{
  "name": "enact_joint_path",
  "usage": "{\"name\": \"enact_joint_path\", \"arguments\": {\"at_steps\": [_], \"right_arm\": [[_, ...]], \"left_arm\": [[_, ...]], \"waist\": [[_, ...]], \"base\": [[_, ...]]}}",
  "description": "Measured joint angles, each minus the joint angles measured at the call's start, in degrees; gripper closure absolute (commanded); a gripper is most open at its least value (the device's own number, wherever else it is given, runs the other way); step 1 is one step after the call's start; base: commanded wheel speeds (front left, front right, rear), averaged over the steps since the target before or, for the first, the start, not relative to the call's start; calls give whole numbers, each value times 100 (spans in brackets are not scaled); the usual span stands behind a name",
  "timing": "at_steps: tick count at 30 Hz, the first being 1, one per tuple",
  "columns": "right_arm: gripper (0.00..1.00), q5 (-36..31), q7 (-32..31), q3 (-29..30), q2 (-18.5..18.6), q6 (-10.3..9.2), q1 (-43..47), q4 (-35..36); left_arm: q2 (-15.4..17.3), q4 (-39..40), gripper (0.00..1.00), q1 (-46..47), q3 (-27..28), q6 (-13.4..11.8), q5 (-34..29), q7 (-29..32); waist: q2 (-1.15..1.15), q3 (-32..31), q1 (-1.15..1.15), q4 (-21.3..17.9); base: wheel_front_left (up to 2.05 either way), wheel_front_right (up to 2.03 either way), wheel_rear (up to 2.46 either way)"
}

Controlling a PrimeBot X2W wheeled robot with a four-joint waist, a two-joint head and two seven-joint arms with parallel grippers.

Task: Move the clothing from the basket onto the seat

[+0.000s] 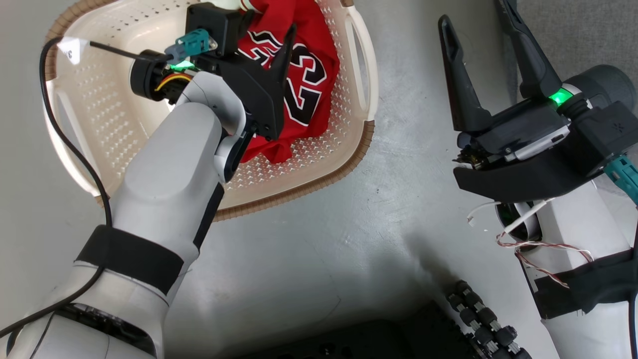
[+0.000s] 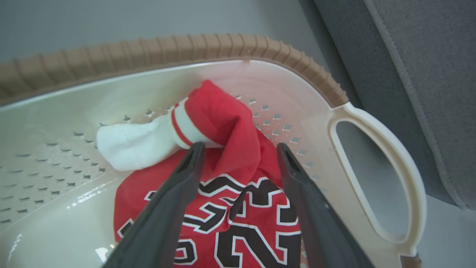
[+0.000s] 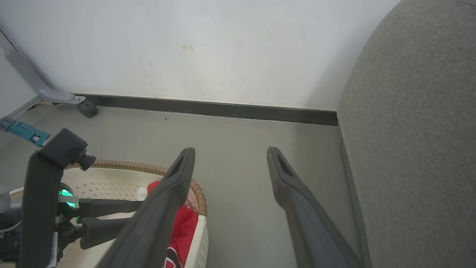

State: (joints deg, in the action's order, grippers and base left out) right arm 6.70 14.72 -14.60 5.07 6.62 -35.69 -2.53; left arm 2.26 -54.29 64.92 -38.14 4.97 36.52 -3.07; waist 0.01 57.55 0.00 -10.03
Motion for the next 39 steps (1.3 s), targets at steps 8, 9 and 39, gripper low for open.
{"name": "enact_joint_path", "arguments": {"at_steps": [8, 9, 39], "right_arm": [[0, 1, 0, -9, -15, 2, -5, 2], [0, 1, 0, -10, -20, 2, -10, 1], [0, 63, 0, 415, 56, 2, 43, -788]], "left_arm": [[2, -46, 0, 96, -81, -44, 314, -14], [3, -47, 18, 120, -89, -44, 336, -18], [2, -580, 100, -718, -545, 119, 679, -1023]], "waist": [[-1, 65, 0, -92], [-1, 71, 0, -101], [-1, -822, 0, 183]], "base": [[0, 0, 0], [0, 0, 0], [0, 0, 0]]}}
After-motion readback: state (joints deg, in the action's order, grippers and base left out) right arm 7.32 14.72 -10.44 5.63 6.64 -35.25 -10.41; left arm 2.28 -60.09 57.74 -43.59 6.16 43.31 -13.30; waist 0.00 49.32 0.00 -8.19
